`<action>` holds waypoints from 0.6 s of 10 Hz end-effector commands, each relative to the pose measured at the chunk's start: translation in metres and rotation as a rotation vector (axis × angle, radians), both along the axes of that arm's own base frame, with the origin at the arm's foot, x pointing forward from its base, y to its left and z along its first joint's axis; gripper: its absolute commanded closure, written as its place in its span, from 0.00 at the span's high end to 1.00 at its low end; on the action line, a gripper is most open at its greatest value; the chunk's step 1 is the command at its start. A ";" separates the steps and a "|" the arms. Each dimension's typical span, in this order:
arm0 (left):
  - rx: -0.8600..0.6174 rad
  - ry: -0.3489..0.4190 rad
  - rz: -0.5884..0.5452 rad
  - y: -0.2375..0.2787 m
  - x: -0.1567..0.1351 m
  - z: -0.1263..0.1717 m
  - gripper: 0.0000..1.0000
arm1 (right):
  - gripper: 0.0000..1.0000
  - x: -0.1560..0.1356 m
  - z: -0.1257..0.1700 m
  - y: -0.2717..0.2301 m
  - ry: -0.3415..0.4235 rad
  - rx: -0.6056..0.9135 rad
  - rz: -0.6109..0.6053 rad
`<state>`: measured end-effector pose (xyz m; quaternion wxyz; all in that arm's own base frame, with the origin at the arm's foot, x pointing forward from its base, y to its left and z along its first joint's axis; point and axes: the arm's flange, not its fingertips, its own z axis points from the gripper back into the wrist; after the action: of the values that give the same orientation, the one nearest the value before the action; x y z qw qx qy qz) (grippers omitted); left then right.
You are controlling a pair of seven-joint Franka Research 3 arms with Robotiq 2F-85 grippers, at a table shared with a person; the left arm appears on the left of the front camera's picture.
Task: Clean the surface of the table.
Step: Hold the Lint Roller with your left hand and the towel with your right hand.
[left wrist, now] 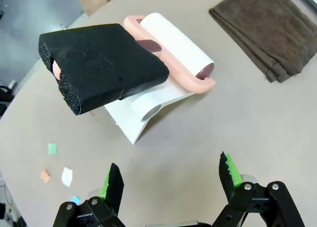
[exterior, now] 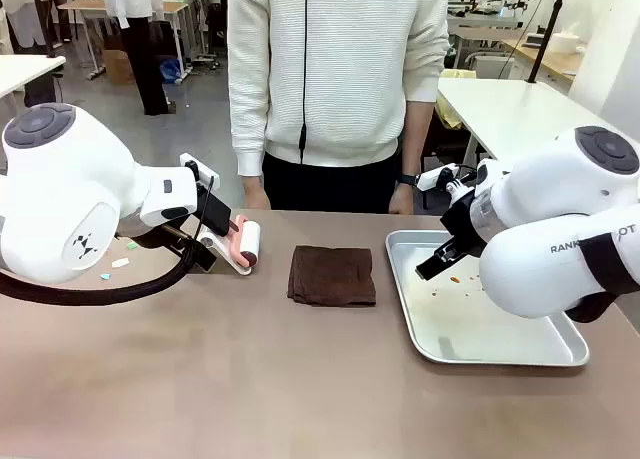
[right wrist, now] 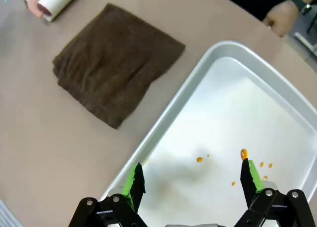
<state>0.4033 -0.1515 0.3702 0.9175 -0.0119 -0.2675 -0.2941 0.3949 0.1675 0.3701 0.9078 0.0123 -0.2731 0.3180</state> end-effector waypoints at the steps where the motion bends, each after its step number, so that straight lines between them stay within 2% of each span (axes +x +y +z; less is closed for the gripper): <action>1: 0.000 0.000 0.000 0.000 0.000 0.000 1.00 | 1.00 0.000 0.001 0.000 -0.002 0.001 0.000; 6: 0.000 0.000 0.000 0.000 0.000 0.000 1.00 | 1.00 0.000 0.001 0.000 -0.002 0.001 0.000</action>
<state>0.4034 -0.1514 0.3702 0.9176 -0.0120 -0.2675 -0.2938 0.3949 0.1675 0.3701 0.9077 0.0120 -0.2730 0.3183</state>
